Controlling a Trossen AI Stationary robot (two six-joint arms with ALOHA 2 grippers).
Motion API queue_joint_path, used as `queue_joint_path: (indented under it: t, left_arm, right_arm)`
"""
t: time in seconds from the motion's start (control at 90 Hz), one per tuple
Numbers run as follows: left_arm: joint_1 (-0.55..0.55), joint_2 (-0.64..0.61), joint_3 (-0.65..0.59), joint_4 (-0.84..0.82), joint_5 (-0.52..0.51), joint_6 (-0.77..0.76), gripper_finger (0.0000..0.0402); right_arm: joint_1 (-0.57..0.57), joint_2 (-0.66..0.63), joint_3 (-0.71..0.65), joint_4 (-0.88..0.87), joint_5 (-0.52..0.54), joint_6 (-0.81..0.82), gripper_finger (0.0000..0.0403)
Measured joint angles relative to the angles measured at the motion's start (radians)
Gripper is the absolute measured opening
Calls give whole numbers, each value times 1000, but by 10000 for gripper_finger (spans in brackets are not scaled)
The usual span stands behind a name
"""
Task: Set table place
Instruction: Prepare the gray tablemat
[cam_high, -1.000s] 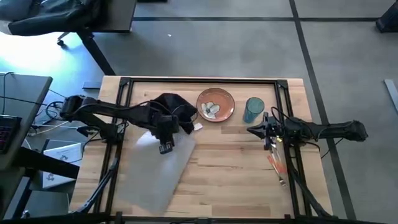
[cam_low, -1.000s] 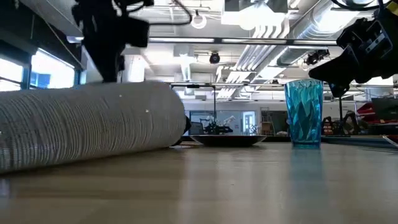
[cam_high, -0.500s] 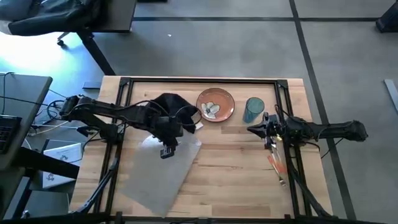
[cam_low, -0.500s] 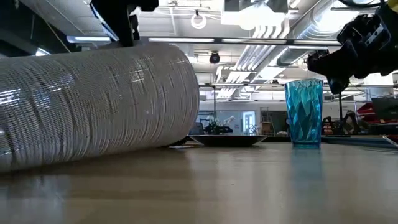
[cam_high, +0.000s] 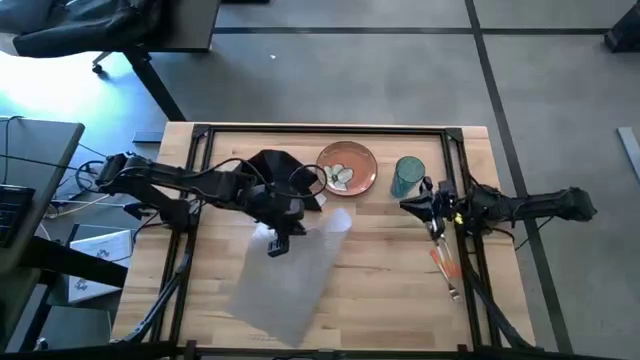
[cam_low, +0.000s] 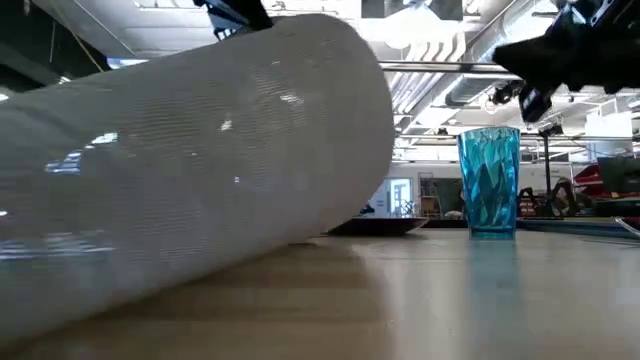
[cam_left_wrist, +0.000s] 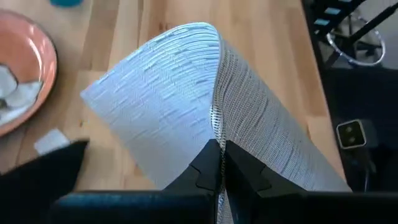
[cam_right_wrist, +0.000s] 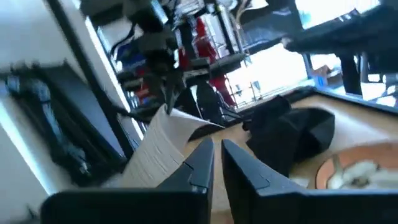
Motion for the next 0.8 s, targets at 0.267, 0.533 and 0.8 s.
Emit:
queue_joint_path:
  t: [0.267,0.533,0.8]
  left_arm:
    - [-9,0,0,32,-1,2,0]
    - [-10,-1,0,59,-1,18,0]
    - [-10,-1,0,59,-2,45,0]
  right_arm:
    - [17,394,188,-15,-34,-194,167]
    - [17,785,423,-110,-133,-402,199]
    - [17,1038,631,-214,-184,-548,183]
